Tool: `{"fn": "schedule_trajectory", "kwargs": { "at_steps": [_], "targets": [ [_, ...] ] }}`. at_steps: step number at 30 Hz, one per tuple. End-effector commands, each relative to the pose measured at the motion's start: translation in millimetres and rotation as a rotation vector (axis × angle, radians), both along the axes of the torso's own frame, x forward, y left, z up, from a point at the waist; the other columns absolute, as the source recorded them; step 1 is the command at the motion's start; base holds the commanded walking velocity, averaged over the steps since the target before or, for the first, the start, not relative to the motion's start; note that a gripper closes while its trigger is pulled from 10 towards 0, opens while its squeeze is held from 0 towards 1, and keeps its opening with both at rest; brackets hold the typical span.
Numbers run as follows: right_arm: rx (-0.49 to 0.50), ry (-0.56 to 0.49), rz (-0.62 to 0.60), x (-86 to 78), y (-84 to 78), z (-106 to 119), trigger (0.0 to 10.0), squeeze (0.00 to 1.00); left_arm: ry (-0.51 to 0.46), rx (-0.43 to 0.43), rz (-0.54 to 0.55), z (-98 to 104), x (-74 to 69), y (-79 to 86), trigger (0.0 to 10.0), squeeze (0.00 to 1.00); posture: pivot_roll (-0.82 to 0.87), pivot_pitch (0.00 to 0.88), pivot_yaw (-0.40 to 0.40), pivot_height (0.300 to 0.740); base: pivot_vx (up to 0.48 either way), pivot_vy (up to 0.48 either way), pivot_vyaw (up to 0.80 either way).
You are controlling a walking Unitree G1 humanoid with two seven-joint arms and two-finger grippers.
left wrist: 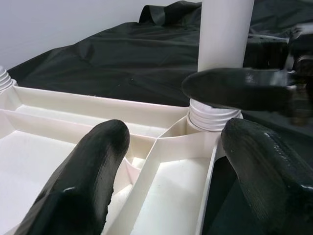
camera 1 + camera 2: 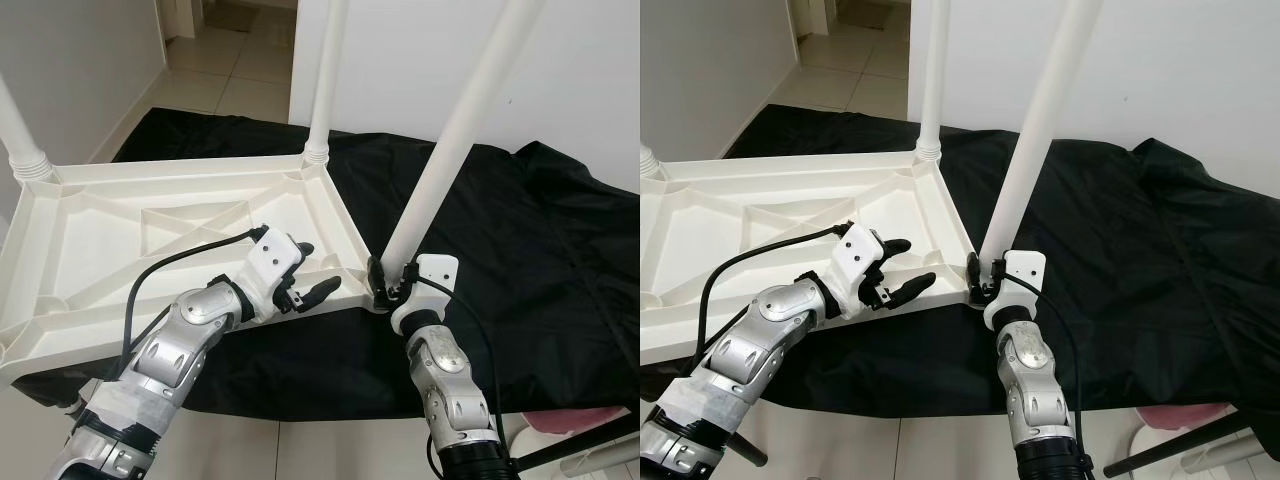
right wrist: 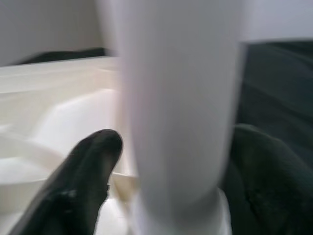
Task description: Building children table
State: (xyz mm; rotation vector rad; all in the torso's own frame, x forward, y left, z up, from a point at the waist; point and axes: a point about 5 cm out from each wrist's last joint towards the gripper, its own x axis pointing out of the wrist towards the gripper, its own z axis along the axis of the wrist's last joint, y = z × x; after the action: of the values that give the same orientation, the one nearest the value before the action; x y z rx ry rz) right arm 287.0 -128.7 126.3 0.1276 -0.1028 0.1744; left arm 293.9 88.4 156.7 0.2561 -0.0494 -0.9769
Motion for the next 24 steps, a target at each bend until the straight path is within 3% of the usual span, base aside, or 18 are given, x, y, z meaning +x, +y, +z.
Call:
{"fn": "schedule_trajectory", "kwargs": {
  "at_steps": [1,2,3,12,24],
  "targets": [
    [0.002,-0.019,0.007,-1.4,-9.5,1.4,10.0,1.00,-0.003,0.012,-0.045,-0.2,-1.7,-2.0,10.0,0.00,0.01,0.000,-0.105,0.740,0.000,0.000,0.00],
    [-0.002,-0.022,0.011,-1.4,-11.4,1.8,10.0,1.00,-0.003,0.012,-0.045,-0.3,-1.7,-2.0,10.0,0.00,0.01,0.000,-0.105,0.740,0.000,0.000,0.00],
    [-0.021,-0.025,0.053,-1.4,-15.0,1.3,10.0,0.00,-0.003,0.011,-0.045,-0.6,-2.0,-2.4,10.0,0.00,0.01,0.000,-0.106,0.740,0.000,0.000,0.00],
    [-0.115,-0.061,0.308,4.3,-34.7,3.7,10.0,0.00,0.005,0.004,-0.064,-7.7,-8.7,-8.6,10.0,0.00,0.00,0.000,-0.102,0.740,0.000,0.000,0.00],
    [-0.178,-0.006,0.477,20.6,-31.0,-5.7,10.0,0.00,0.005,0.000,-0.031,-21.2,-14.8,-13.1,10.0,0.00,0.01,0.000,-0.100,0.740,0.000,0.000,0.00]
  ]
}}
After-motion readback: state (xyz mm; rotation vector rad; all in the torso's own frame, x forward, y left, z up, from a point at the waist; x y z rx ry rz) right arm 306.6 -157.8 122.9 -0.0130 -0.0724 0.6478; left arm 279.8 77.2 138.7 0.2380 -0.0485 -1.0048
